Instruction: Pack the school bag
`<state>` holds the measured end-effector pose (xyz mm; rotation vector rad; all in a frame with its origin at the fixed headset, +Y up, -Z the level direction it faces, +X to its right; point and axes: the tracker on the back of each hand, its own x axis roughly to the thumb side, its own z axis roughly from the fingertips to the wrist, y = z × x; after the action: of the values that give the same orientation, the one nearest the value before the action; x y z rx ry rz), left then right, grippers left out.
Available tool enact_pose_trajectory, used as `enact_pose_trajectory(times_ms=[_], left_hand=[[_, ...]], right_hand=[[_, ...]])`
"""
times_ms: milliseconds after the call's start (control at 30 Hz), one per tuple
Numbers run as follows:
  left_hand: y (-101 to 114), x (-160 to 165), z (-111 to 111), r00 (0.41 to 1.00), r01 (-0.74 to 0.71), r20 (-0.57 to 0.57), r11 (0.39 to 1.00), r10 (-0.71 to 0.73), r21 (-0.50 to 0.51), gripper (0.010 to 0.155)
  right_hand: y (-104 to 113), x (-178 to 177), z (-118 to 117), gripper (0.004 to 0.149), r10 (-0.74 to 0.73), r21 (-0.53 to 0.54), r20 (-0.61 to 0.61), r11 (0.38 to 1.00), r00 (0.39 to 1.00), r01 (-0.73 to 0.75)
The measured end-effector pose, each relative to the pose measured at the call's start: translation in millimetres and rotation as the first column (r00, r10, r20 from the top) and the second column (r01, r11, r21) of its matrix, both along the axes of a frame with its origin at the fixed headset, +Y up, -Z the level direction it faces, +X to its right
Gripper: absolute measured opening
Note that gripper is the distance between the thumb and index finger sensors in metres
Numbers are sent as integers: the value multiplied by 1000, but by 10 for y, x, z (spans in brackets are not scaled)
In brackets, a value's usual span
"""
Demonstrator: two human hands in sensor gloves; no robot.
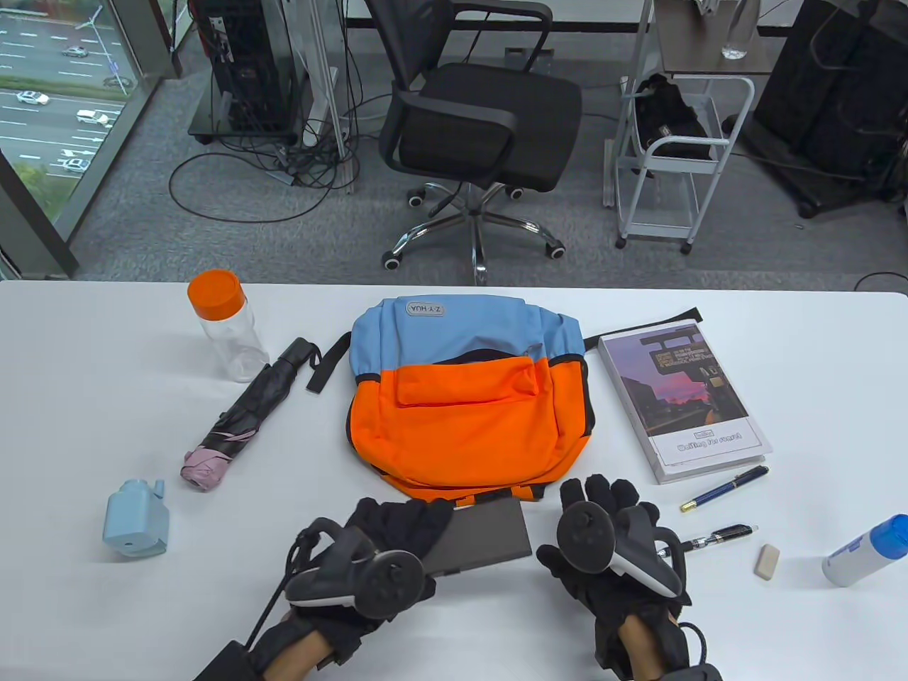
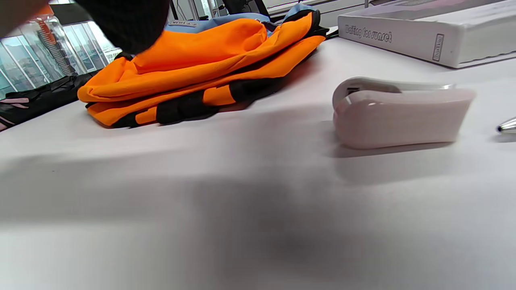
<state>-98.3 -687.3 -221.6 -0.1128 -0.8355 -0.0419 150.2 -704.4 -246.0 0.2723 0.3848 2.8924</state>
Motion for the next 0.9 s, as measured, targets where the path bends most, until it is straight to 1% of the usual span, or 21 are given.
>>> enact_pose_trajectory(times_ms=[33,100,167,233,267,300,333,400,433,467,500,533,600,633,667,700,733,767,800,867,900], left_hand=[[-98,88,-2,998,53,27,999,-53,0,92],[-243,158,-7,996,81,43,997,-81,-15,92],[-456,204,-11,988,149,40,987,-147,-66,91],[-644,214,-25,975,221,41,972,-219,-79,92],[-682,199,-37,975,221,28,970,-219,-104,92],[-669,181,-41,988,152,14,984,-151,-94,92],[-667,179,-57,991,133,6,985,-133,-108,92],[-663,154,-56,987,158,5,980,-159,-125,95],[-647,126,-61,985,171,3,976,-172,-134,98],[-612,83,-72,983,177,-15,972,-181,-152,100],[-581,43,-82,983,175,-31,969,-183,-173,102],[-534,-28,-98,982,164,-60,967,-179,-197,103],[-490,-147,-126,967,191,-119,951,-224,-243,104],[-490,-190,-136,958,214,-130,941,-254,-260,105],[-503,-243,-152,953,236,-125,934,-276,-267,105],[-521,-268,-162,958,222,-122,940,-260,-259,104],[-551,-283,-171,969,198,-90,943,-229,-267,100],[-595,-287,-183,976,189,-53,937,-213,-295,101],[-599,-290,-175,976,188,-54,938,-213,-291,102],[-592,-273,-190,978,193,-34,956,-205,-221,100],[-600,-267,-188,979,191,-34,957,-203,-218,100]], right_hand=[[3,13,-4,88,-6,4,5,1000,1000,6],[2,27,-8,86,8,9,15,1000,1000,-8],[-5,28,-10,86,20,16,16,1000,1000,-20],[-4,6,-5,85,75,30,9,997,997,-76],[-6,-20,0,85,83,36,-8,996,997,-83],[-16,-54,7,84,74,39,-27,997,997,-73],[-37,-119,24,83,61,41,-67,997,996,-58],[-94,-255,53,83,38,22,-155,999,987,-34],[-148,-369,74,84,25,-21,-233,999,972,-30],[-203,-479,96,87,35,-60,-289,997,957,-54],[-241,-548,109,90,61,-73,-312,993,948,-87],[-301,-646,126,93,122,-77,-351,984,928,-158],[-393,-754,136,99,217,-40,-395,967,893,-253],[-428,-784,134,98,250,-15,-407,960,878,-281],[-483,-819,126,97,274,2,-423,953,864,-302],[-526,-838,117,96,281,-1,-430,950,858,-311],[-551,-849,113,95,288,6,-427,949,857,-316],[-521,-848,112,92,269,62,-426,961,864,-269],[-508,-856,110,91,272,111,-431,962,860,-249],[-487,-860,116,90,316,123,-444,948,839,-292],[-484,-865,117,89,313,138,-452,950,835,-282]])
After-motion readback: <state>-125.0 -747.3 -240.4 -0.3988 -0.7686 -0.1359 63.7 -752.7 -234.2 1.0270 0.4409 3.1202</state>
